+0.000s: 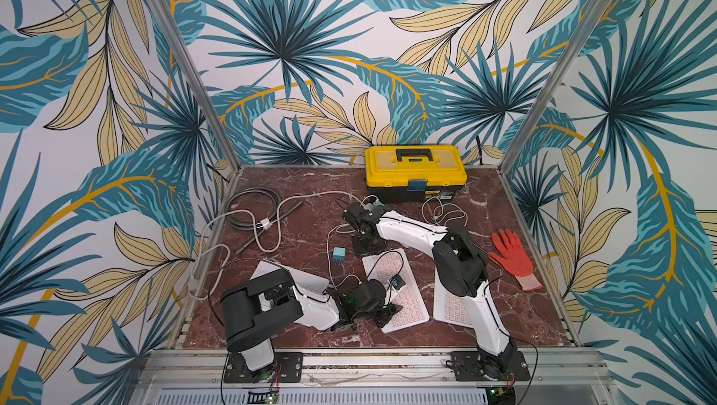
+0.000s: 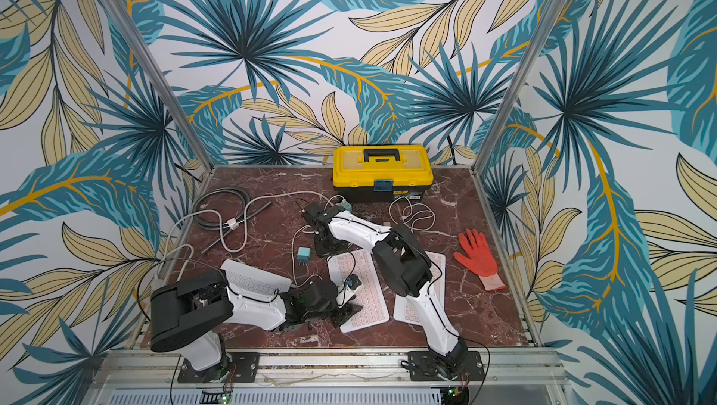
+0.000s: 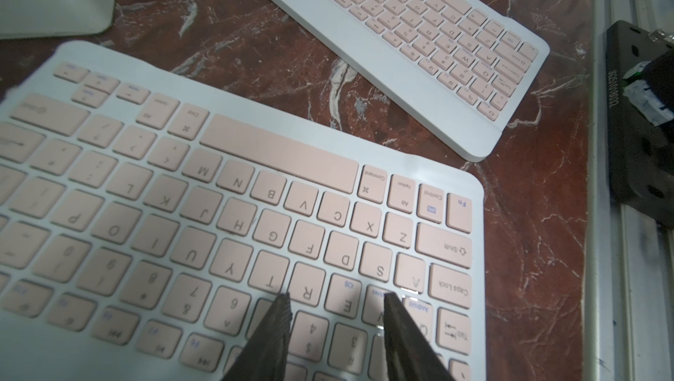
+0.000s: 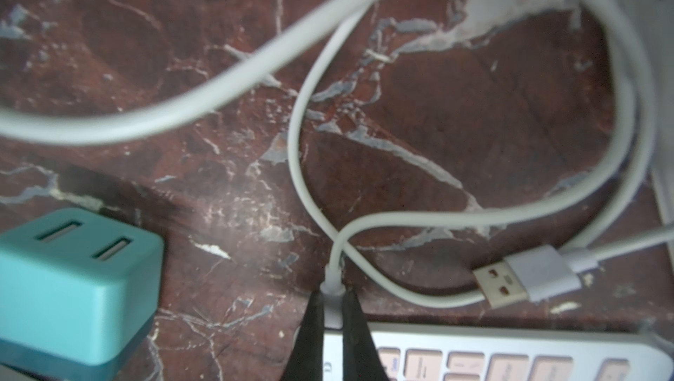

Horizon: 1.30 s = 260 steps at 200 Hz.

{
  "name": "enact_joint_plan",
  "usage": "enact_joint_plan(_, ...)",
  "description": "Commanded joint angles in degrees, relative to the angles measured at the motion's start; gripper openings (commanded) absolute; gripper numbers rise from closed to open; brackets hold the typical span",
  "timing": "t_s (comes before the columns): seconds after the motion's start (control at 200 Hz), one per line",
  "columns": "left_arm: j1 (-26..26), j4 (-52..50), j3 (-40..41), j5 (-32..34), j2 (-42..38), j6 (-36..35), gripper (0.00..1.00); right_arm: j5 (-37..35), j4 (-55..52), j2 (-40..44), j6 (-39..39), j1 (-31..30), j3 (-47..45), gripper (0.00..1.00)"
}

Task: Unplug the wireless keyboard
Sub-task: Remove the power cord from the keyboard.

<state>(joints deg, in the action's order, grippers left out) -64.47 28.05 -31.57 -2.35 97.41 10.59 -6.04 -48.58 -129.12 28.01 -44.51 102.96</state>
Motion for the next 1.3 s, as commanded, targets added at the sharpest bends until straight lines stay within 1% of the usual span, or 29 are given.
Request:
enact_joint_plan(0.0,-0.6,-6.0,1.9,-1.6,1.0,1.1,0.43,-5.3,4.6,-2.2,-8.1,-0.6,-0.7,0.08)
enact_joint_plan(0.115,-0.7,-6.0,1.9,-1.9,1.1,1.4,0.43,-6.1,4.9,-2.0,-12.9,-0.8,-1.1,0.08)
enact_joint_plan(0.175,-0.7,-6.0,1.9,-2.0,1.1,1.3,0.43,-6.0,6.0,-1.5,-14.2,-0.8,-1.7,0.08)
enact_joint_plan(0.33,-0.7,-6.2,1.9,-2.1,1.2,1.6,0.44,-1.8,11.1,0.1,-14.9,-0.8,-3.7,0.07)
enact_joint_plan(0.405,-0.6,-6.2,1.6,-2.1,1.3,1.5,0.44,-2.5,10.9,-0.2,-10.8,-0.7,-2.9,0.07)
enact_joint_plan(0.456,-0.5,-6.1,1.2,-2.3,1.5,1.6,0.44,-3.7,8.7,-1.3,-5.8,-0.3,-1.3,0.07)
enact_joint_plan(0.551,-0.6,-6.1,1.0,-2.4,2.0,2.0,0.44,-3.2,4.1,-2.9,2.7,1.0,1.5,0.07)
enact_joint_plan(0.631,-0.6,-6.1,1.1,-2.6,2.0,2.1,0.44,-3.5,4.0,-2.6,5.4,0.9,1.4,0.07)
enact_joint_plan(0.691,-0.6,-6.1,1.2,-2.9,1.9,2.1,0.44,-3.7,4.5,-2.2,3.5,0.5,1.2,0.07)
enact_joint_plan(0.791,-0.5,-6.2,1.4,-3.2,1.7,2.2,0.44,-4.9,4.0,-2.6,-4.6,-0.6,2.6,0.07)
enact_joint_plan(0.836,-0.5,-6.1,1.3,-3.2,1.7,2.2,0.44,-4.9,3.8,-3.0,-6.8,-0.8,2.6,0.07)
enact_joint_plan(0.931,-0.4,-6.1,1.3,-3.1,1.6,2.2,0.44,-6.2,2.5,-3.3,-7.5,-0.8,2.4,0.07)
enact_joint_plan(1.071,-0.4,-6.1,1.3,-1.5,0.7,1.7,0.45,-5.4,3.1,-2.1,-8.5,-0.6,1.6,0.09)
enact_joint_plan(1.186,-0.3,-6.1,0.8,-0.3,-1.0,0.9,0.47,-4.9,2.4,-0.8,-9.0,-0.1,1.7,0.14)
enact_joint_plan(1.297,0.1,-6.1,0.6,0.8,-3.6,0.5,0.48,-3.2,3.4,2.3,-9.5,0.9,0.1,0.21)
